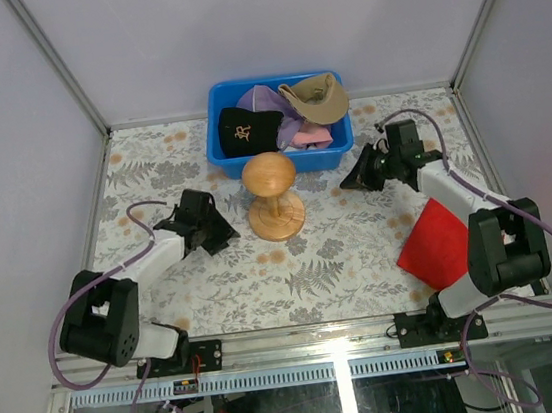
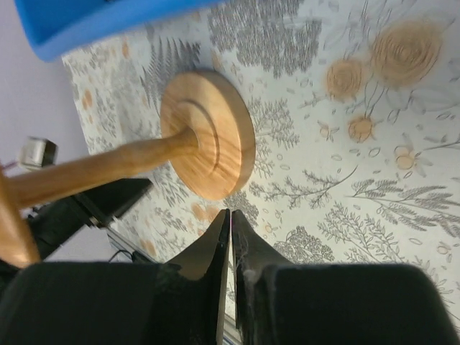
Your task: Stack the hats
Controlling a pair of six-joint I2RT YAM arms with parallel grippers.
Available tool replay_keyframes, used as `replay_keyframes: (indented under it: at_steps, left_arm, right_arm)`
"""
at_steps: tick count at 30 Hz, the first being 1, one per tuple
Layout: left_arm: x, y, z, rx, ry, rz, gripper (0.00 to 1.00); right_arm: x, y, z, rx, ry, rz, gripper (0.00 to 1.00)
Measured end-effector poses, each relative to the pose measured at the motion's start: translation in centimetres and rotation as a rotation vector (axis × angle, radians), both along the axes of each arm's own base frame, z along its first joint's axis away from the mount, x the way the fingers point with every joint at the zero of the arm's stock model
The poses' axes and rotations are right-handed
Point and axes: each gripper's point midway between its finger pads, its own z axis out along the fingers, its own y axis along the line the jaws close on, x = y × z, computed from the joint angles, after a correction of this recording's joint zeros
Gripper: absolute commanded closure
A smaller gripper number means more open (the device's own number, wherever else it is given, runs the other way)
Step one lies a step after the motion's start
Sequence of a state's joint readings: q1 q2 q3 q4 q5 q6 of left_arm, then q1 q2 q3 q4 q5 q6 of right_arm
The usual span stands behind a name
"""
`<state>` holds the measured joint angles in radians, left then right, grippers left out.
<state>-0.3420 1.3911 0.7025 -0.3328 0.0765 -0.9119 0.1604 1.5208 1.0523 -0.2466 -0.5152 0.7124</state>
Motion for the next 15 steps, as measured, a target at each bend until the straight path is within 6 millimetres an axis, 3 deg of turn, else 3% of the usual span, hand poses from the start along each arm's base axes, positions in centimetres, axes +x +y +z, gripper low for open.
replay_keyframes:
  at_steps: [5,9,15]
  left_arm:
    - [3.2,1.6,0.1,0.014,-0.113,0.008,0.88]
    - [5.6,2.0,-0.9,0.014,-0.170,0.005,0.95]
    - [8.3,1.6,-2.6,-0.012,-0.212,-0.020,0.97]
  right_arm:
    - [-2.3,1.8,-3.8,0.025,0.054,0.027,0.94]
    - [-1.7,3.3,-5.8,0.052,0.052,0.035,0.97]
    - [0.6,5.0,-8.2,0.105,0.037,0.005,1.00]
